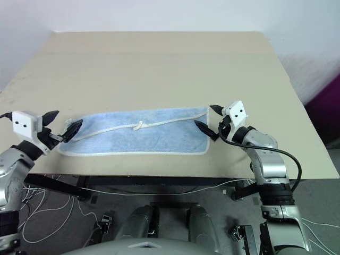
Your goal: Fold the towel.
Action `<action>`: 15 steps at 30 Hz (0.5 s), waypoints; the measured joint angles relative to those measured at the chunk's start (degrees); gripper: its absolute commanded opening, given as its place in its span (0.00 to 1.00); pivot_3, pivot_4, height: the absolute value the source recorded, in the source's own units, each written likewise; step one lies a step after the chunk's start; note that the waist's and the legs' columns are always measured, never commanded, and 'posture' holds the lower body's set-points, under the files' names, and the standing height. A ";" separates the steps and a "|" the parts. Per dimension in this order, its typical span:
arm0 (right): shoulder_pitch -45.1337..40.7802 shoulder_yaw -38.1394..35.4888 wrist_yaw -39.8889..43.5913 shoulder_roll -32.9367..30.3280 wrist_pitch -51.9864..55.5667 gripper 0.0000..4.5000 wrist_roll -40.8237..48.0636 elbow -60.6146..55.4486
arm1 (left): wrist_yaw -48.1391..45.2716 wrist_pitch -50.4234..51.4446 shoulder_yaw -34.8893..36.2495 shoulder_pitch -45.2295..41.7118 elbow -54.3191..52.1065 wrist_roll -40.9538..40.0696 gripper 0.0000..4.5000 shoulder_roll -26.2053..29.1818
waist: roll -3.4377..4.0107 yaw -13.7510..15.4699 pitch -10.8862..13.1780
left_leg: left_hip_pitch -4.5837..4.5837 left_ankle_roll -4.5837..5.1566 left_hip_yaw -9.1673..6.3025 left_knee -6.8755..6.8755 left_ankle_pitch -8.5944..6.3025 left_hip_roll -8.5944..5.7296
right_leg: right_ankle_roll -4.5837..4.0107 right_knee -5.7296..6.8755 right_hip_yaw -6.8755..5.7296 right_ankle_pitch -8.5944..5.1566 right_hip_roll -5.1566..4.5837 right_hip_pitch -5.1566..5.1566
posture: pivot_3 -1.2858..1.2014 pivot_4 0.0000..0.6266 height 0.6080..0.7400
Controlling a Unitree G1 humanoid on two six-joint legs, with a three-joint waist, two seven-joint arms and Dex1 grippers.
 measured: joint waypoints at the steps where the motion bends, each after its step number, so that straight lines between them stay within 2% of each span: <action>1: 0.30 0.01 -0.15 0.04 0.01 1.00 0.00 -0.18 | -0.08 0.06 -0.16 -0.14 0.00 0.01 1.00 -0.01 | 0.00 -0.01 0.00 | 0.00 0.00 0.00 0.00 0.00 0.00 | 0.00 0.00 0.00 0.00 0.00 0.00 | 0.52 0.24 1.00; 15: 1.00 0.00 -0.47 -0.06 0.00 1.00 0.02 -1.10 | -0.83 0.10 -1.22 0.44 -1.00 1.19 1.00 1.43 | 0.00 -0.07 0.00 | 0.00 0.00 0.00 -0.02 0.00 0.01 | 0.00 -0.01 0.00 0.00 0.00 0.00 | 0.52 0.24 1.00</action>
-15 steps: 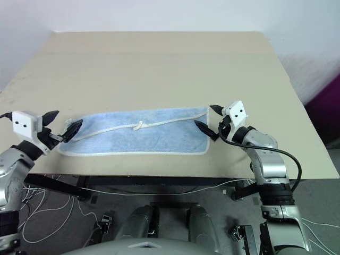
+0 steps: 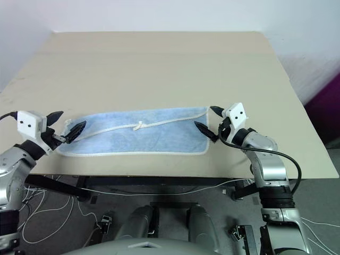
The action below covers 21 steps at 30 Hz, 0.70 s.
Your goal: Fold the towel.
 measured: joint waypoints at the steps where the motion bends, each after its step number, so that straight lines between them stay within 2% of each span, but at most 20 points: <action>1: -0.02 0.00 0.06 0.00 -0.01 1.00 0.00 0.02 | -0.22 0.00 -0.07 0.18 -0.67 0.33 1.00 0.56 | 0.00 0.00 0.00 | 0.00 0.00 0.00 0.00 0.00 0.00 | 0.00 0.00 0.00 0.00 0.00 0.00 | 0.52 0.24 1.00; 5: -0.69 0.08 0.35 0.08 -0.34 1.00 -0.12 1.11 | -1.12 -0.90 -1.15 0.81 -2.09 3.30 1.00 3.81 | 0.00 -0.02 0.00 | 0.00 0.00 0.00 -0.01 0.00 0.00 | 0.00 0.00 0.00 0.00 0.01 -0.01 | 0.52 0.24 1.00; 10: -2.54 0.83 1.45 0.12 -0.39 1.00 -0.19 3.53 | -5.94 -2.09 -1.61 3.33 -4.59 7.44 1.00 11.75 | 0.04 -0.19 0.02 | 0.01 0.00 0.01 -0.08 0.00 0.02 | -0.01 -0.02 0.01 0.00 0.00 -0.03 | 0.52 0.24 1.00; 17: -3.89 1.47 2.13 -0.03 -0.30 1.00 -0.78 4.56 | -16.86 -5.89 -4.50 7.32 -2.37 16.13 1.00 28.35 | 0.13 -0.11 0.08 | 0.02 0.00 0.04 -0.17 0.00 0.02 | -0.03 -0.13 0.00 -0.01 -0.01 -0.01 | 0.52 0.24 1.00; 21: -4.79 1.33 2.27 -0.93 -0.32 1.00 -1.16 5.04 | -20.66 -6.49 -9.05 5.37 -0.42 19.15 1.00 32.12 | 0.15 -0.12 0.10 | 0.02 0.00 0.05 -0.21 0.00 0.02 | -0.03 -0.16 0.00 0.00 -0.01 -0.03 | 0.52 0.24 1.00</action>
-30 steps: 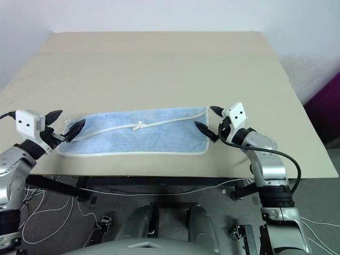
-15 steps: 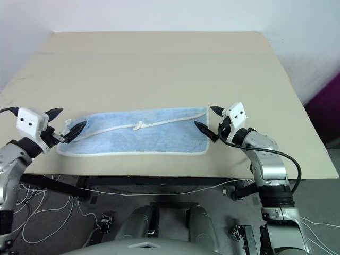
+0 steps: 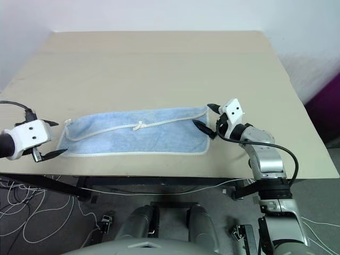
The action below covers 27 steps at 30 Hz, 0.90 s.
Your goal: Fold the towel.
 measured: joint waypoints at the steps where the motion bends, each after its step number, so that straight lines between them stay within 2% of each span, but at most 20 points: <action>1: -0.03 -0.05 0.02 -0.22 0.02 1.00 -0.02 0.05 | -0.50 -0.23 -1.46 -1.15 0.98 1.05 1.00 0.55 | 0.00 0.00 0.00 | 0.00 0.00 0.00 0.00 0.00 0.00 | 0.00 0.01 0.00 0.00 0.01 0.00 | 0.52 0.24 1.00; 7: -0.58 -0.10 0.10 -0.76 0.02 1.00 -0.57 1.16 | -2.29 -2.79 -10.79 -12.00 8.15 6.37 1.00 0.47 | 0.00 -0.03 0.01 | 0.00 0.01 0.03 0.02 0.00 0.01 | 0.01 0.05 -0.02 0.01 0.08 0.00 | 0.52 0.24 1.00; 12: -0.84 -0.05 -0.14 -0.71 0.02 1.00 -0.67 1.31 | -2.47 -5.71 -16.50 -19.60 15.08 9.75 1.00 -3.48 | -0.01 -0.11 0.01 | 0.00 0.02 0.05 0.04 0.01 0.01 | 0.03 0.08 -0.03 0.01 0.19 -0.01 | 0.52 0.24 1.00; 23: -0.51 -0.30 -1.16 -0.79 0.00 1.00 -0.64 1.50 | 0.71 -11.29 -19.21 -26.50 23.54 14.33 1.00 -8.50 | 0.02 0.20 0.00 | 0.03 0.02 0.03 0.23 0.01 -0.02 | 0.03 0.28 -0.04 0.00 0.19 0.04 | 0.52 0.24 1.00; 27: -0.40 -0.36 -1.43 -0.81 0.00 1.00 -0.64 1.50 | 0.85 -11.86 -19.33 -26.95 24.30 14.92 0.79 -9.28 | 0.04 0.20 -0.01 | 0.04 0.02 0.03 0.25 0.01 -0.02 | 0.04 0.33 -0.04 0.00 0.19 0.04 | 0.52 0.24 1.00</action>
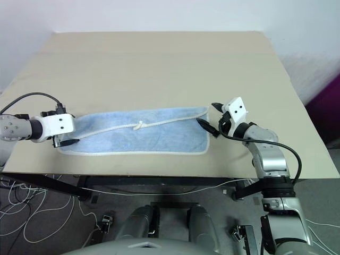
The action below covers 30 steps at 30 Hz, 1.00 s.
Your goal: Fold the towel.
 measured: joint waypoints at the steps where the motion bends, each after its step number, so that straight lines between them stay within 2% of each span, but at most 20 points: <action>1: 0.01 0.00 -0.04 0.00 0.00 1.00 0.00 0.00 | 0.13 0.00 -0.06 0.01 0.04 0.04 0.72 -0.14 | 0.00 0.00 0.00 | 0.00 0.00 0.00 0.01 0.00 0.00 | 0.00 0.00 0.00 0.00 0.00 0.00 | 0.52 0.24 1.00; 8: 0.06 0.00 -0.12 0.01 0.00 1.00 0.01 0.00 | -0.22 0.09 -0.17 1.01 -1.18 -0.34 0.19 -0.45 | -0.02 -0.28 0.01 | -0.01 0.00 0.00 0.00 0.00 0.01 | 0.00 0.02 0.01 0.00 0.01 -0.04 | 0.52 0.24 1.00; 15: -0.43 0.01 0.00 0.02 -0.06 1.00 0.00 0.61 | -1.00 0.85 0.40 2.81 -4.06 -1.58 0.19 -0.44 | -0.02 -0.25 0.01 | -0.01 0.00 0.01 0.01 0.00 0.01 | 0.00 0.02 0.01 0.00 0.00 -0.03 | 0.52 0.24 1.00; 19: -0.90 0.03 0.10 0.02 -0.16 1.00 -0.02 1.05 | -0.79 0.79 1.12 4.29 -5.03 -3.24 0.01 -0.45 | -0.02 -0.29 0.01 | -0.01 0.00 0.01 0.01 0.00 0.02 | 0.00 0.03 0.02 0.00 0.00 -0.05 | 0.52 0.24 1.00; 25: -2.11 0.28 1.00 -0.49 -1.10 1.00 -0.42 1.66 | 0.85 1.10 4.54 4.89 -5.92 -5.13 0.01 -0.44 | -0.03 -0.26 0.02 | -0.02 0.00 0.01 0.01 0.00 0.02 | 0.00 0.03 0.02 0.00 0.00 -0.05 | 0.52 0.24 1.00; 30: -3.14 1.78 4.34 -4.97 -4.29 1.00 -3.84 1.66 | 2.23 3.53 9.38 6.99 -7.90 -9.11 0.01 -1.41 | -0.02 -0.29 0.02 | -0.02 0.00 0.02 0.01 0.00 0.02 | 0.00 0.02 0.02 0.00 -0.01 -0.06 | 0.52 0.24 1.00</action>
